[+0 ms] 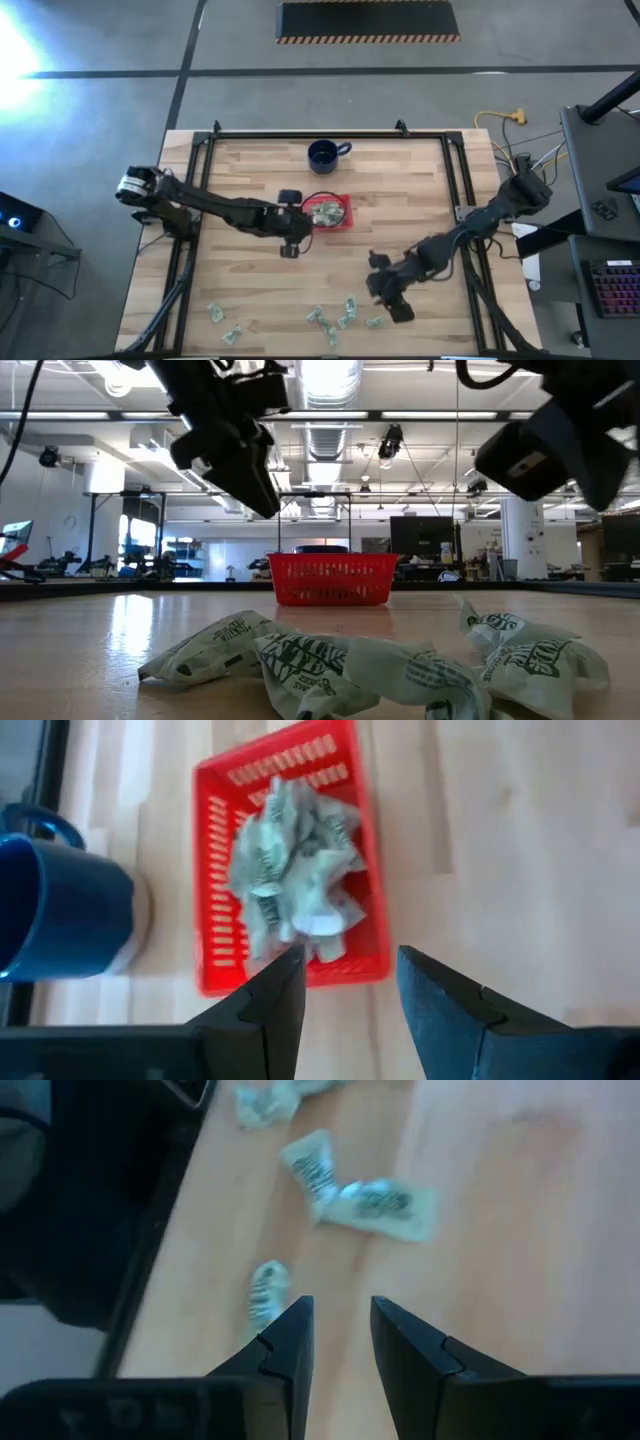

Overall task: Pick and place items into bin
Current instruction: Put the stevia packet into the red bin

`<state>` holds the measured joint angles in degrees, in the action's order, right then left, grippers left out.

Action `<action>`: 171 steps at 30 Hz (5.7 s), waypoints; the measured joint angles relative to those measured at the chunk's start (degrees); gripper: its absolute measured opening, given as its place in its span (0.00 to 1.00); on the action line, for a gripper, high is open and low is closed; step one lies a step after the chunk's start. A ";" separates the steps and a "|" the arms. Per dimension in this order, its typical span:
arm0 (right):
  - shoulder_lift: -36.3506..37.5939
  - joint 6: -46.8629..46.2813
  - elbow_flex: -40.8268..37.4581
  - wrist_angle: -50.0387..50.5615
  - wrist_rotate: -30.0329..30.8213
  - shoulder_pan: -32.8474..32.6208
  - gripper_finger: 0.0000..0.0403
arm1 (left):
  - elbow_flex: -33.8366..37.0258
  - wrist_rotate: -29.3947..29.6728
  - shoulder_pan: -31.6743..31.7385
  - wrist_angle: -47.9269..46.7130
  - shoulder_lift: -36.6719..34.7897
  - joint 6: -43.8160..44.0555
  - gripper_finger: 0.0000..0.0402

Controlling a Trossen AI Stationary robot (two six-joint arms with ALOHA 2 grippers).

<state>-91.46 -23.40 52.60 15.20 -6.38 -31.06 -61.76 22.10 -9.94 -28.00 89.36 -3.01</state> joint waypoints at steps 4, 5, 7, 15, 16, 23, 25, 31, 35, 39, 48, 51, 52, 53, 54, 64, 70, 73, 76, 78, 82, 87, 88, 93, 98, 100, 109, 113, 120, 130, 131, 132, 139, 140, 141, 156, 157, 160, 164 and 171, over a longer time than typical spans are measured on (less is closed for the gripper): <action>-2.74 -5.02 0.92 -2.08 1.74 -4.30 0.24 | 0.17 0.59 -2.01 0.17 -0.70 1.90 0.35; -3.50 -5.88 1.50 -1.75 2.80 -5.28 0.24 | 0.18 0.82 -2.39 0.10 -0.70 2.60 0.35; -5.03 -6.54 2.85 -2.76 4.91 -7.44 0.24 | 0.28 0.84 -2.89 0.00 -0.70 3.83 0.35; -10.01 -6.66 6.42 -2.32 13.35 -12.30 0.22 | 0.39 0.89 -4.53 0.24 -0.57 6.15 0.35; -10.59 -6.67 6.42 -1.65 14.06 -12.45 0.21 | 0.39 0.89 -4.65 0.10 -0.57 6.52 0.35; -14.45 -7.62 8.22 -0.73 15.39 -12.55 0.28 | 0.52 0.89 -5.29 -0.12 -0.57 7.30 0.35; -14.77 -8.43 8.78 0.20 15.38 -12.55 0.31 | 0.53 0.89 -5.29 0.05 -0.57 7.33 0.35; -15.32 -9.99 8.60 0.18 15.33 -12.55 0.38 | 0.61 0.91 -5.29 0.06 -0.57 7.33 0.35; -15.43 -10.55 8.16 0.04 15.31 -12.55 0.40 | 0.63 0.91 -5.27 0.14 -0.57 7.33 0.35; -15.43 -10.72 7.76 -0.04 15.30 -12.57 0.40 | 0.66 0.91 -5.27 0.16 -0.57 7.33 0.35; -15.43 -12.65 5.96 -0.37 15.42 -12.57 0.36 | 0.68 0.91 -5.27 0.27 -0.57 7.33 0.35; -15.43 -12.65 5.85 -0.37 15.54 -12.57 0.32 | 0.68 0.91 -5.27 0.37 -0.57 7.37 0.35; -15.43 -12.64 5.83 -0.35 15.54 -12.57 0.31 | 0.68 0.91 -5.28 0.37 -0.57 7.37 0.35; -15.43 -12.64 5.80 -0.33 15.56 -12.57 0.29 | 0.68 0.90 -5.29 0.37 -0.57 7.37 0.35; -15.43 -12.63 5.80 -0.25 15.60 -12.57 0.27 | 0.68 0.89 -5.32 0.37 -0.57 7.37 0.35; -15.15 -9.71 5.86 0.78 17.68 -12.57 0.08 | 0.68 0.91 -5.55 0.32 -0.66 7.37 0.35; -12.72 -6.06 5.86 4.11 24.34 -12.03 0.03 | 0.68 0.96 -6.03 -0.08 -2.58 8.74 0.35; -11.08 -3.75 5.86 6.41 30.10 -11.10 0.02 | 0.68 1.53 -7.03 0.01 -3.93 9.15 0.35; -9.27 -0.82 5.88 7.69 37.48 -9.59 0.02 | 0.68 3.15 -8.47 -0.14 -5.25 9.81 0.35; -8.13 1.96 5.88 7.67 42.21 -8.08 0.02 | 0.68 3.94 -9.50 -0.46 -6.41 9.95 0.35; -6.05 7.70 5.88 7.28 47.52 -3.58 0.02 | 0.68 4.78 -11.65 -1.49 -8.30 10.27 0.35; -4.48 14.94 5.88 4.36 48.58 4.09 0.02 | 0.68 6.88 -14.22 -1.62 -10.24 10.25 0.35; -4.38 16.15 5.88 3.27 48.58 5.73 0.02 | 0.68 7.03 -14.60 -1.69 -10.51 10.24 0.35; -4.26 21.32 5.88 -1.23 47.15 13.77 0.02 | 0.71 7.64 -16.38 -2.30 -11.07 10.26 0.35; -4.26 23.26 5.88 -4.41 38.45 21.06 0.02 | 1.28 8.31 -17.27 -2.67 -11.21 10.27 0.35; -4.26 23.44 5.88 -5.31 35.15 23.54 0.02 | 1.37 8.33 -17.29 -2.65 -11.38 10.28 0.35; -4.26 20.79 5.88 -5.43 31.44 29.27 0.04 | 2.22 8.38 -17.46 -2.70 -11.52 11.68 0.35; -4.27 22.11 5.87 -5.32 29.10 29.34 0.11 | 2.27 8.38 -17.46 -2.63 -11.52 11.79 0.35; -4.18 24.21 5.86 -5.06 28.76 29.34 0.28 | 2.29 8.25 -17.83 -3.53 -11.52 15.41 0.35; -1.96 32.24 5.75 -3.45 28.32 21.43 0.34 | 2.93 0.80 -25.47 -24.73 -11.43 46.02 0.35; -1.88 32.48 5.75 -3.44 28.34 20.43 0.33 | 2.93 -0.03 -26.73 -26.08 -11.28 49.56 0.35; -1.79 32.67 5.70 -3.43 28.32 19.44 0.33 | 2.93 -0.97 -27.97 -27.07 -11.10 52.45 0.35; -0.49 36.33 5.64 -3.41 28.31 14.21 0.30 | 2.98 -8.32 -34.94 -28.62 -8.72 69.19 0.35; 0.07 36.39 5.64 -3.31 28.32 13.63 0.30 | 2.99 -9.80 -35.59 -28.70 -8.16 71.17 0.35; 0.58 36.40 5.64 -3.20 28.29 13.12 0.29 | 3.02 -11.58 -36.14 -28.65 -7.54 73.00 0.35; 11.65 28.98 5.64 -0.36 25.39 2.37 0.24 | 3.14 -25.08 -44.77 -28.65 -1.24 90.13 0.35; 11.97 28.63 5.64 -0.37 25.40 1.41 0.24 | 3.29 -25.08 -45.23 -28.58 -0.93 89.72 0.35; 12.68 28.00 5.64 -0.43 25.39 -1.26 0.23 | 3.74 -25.21 -46.68 -27.74 0.54 84.93 0.35; 12.97 27.85 5.64 -0.88 25.80 -4.06 0.22 | 3.07 -25.82 -48.74 -24.83 2.94 70.30 0.35; 12.92 27.89 5.64 -3.69 25.89 -5.47 0.19 | 2.09 -24.89 -50.50 -25.10 6.46 60.66 0.35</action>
<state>-78.54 4.48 58.24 11.51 19.51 -36.53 -59.67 -2.80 -60.43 -53.11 95.82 57.65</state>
